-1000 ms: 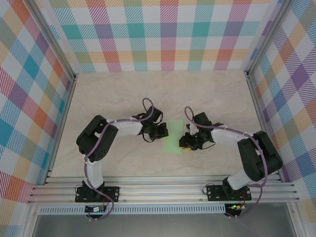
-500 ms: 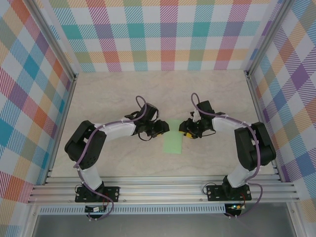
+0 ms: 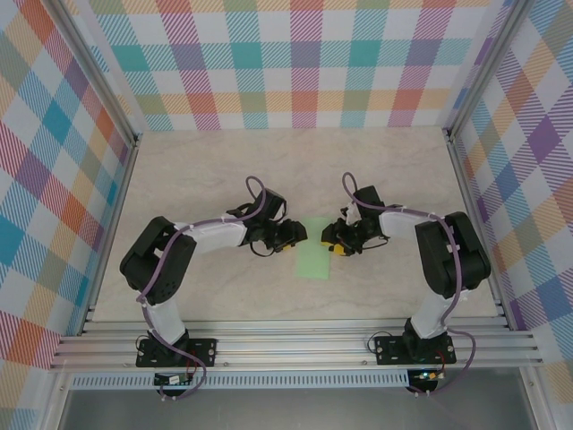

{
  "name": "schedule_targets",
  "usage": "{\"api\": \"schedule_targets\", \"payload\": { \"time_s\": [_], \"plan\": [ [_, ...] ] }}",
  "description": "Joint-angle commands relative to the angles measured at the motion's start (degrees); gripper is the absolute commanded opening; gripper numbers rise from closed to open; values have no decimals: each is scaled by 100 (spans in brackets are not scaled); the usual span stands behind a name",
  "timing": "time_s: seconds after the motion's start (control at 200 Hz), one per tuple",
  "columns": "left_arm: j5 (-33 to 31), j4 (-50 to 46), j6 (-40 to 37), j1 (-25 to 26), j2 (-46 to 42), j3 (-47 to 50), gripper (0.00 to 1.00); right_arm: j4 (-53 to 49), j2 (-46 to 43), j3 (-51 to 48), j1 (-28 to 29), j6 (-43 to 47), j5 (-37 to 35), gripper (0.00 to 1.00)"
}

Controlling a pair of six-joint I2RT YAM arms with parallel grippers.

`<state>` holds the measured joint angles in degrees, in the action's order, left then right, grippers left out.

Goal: Fold a paper plane with a square sheet of paper (pick it up from the middle)
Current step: Fold the triangle a second time at the center of the table.

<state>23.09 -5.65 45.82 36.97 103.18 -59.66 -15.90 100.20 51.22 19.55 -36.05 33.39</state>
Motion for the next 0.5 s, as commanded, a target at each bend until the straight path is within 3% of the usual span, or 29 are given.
{"api": "schedule_targets", "payload": {
  "time_s": [0.0, 0.24, 0.495],
  "plan": [
    [99, 29, 39, -41, 97, -49, 47, 24, 120, 151, 41, 31, 117, 42],
    [90, -114, -14, -41, 123, -73, 50, -251, 149, -22, 32, 230, -406, 42],
    [253, -117, -13, -27, 72, 63, 54, -188, 216, -139, 31, 268, -449, 42]
  ]
}}
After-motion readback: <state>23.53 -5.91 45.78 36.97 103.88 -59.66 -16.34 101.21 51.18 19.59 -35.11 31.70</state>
